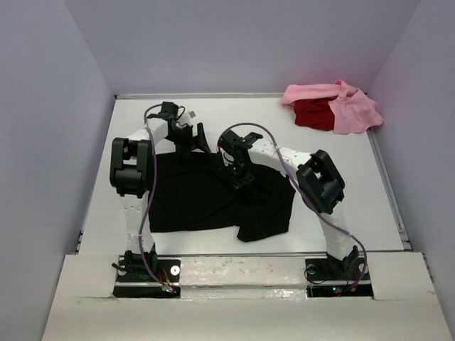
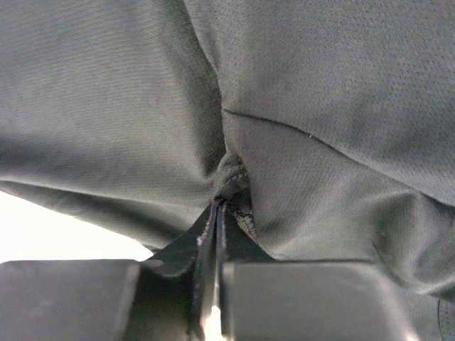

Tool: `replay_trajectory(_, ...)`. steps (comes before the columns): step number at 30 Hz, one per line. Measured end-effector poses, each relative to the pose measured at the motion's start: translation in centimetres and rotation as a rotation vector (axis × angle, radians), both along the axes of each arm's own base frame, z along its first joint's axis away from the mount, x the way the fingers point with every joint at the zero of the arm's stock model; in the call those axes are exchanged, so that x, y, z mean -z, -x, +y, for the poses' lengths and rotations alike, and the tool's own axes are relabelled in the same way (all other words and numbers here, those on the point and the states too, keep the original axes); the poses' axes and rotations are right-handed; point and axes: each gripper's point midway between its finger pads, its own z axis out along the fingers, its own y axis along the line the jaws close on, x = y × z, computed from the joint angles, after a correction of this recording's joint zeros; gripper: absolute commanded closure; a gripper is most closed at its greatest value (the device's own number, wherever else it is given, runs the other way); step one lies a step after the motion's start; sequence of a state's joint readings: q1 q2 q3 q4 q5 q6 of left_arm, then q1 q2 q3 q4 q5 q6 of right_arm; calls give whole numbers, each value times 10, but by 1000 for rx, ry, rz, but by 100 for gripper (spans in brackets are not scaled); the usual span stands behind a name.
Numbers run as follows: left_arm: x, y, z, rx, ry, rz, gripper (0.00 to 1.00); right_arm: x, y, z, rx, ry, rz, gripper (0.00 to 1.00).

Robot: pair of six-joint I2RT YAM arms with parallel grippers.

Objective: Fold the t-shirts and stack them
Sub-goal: Fold the tshirt

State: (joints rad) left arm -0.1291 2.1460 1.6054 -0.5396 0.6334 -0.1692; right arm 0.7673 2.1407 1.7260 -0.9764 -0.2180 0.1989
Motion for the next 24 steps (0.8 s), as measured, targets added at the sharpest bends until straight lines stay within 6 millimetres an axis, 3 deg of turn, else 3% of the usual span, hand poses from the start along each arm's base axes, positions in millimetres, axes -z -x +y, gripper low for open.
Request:
replay_trajectory(1, 0, 0, 0, 0, 0, 0, 1, 3, 1, 0, 2, 5, 5, 71)
replay_trajectory(2, 0, 0, 0, 0, 0, 0, 1, 4, 0, 0, 6, 7, 6, 61)
replay_trajectory(5, 0, 0, 0, 0, 0, 0, 1, 7, 0, -1, 6, 18, 4, 37)
replay_trajectory(15, 0, 0, 0, 0, 0, 0, 1, -33, -28, 18, 6, -34, -110, 34)
replay_trajectory(24, 0, 0, 0, 2, 0, 0, 1, -30, -34, 10, 17, 17, -139, 36)
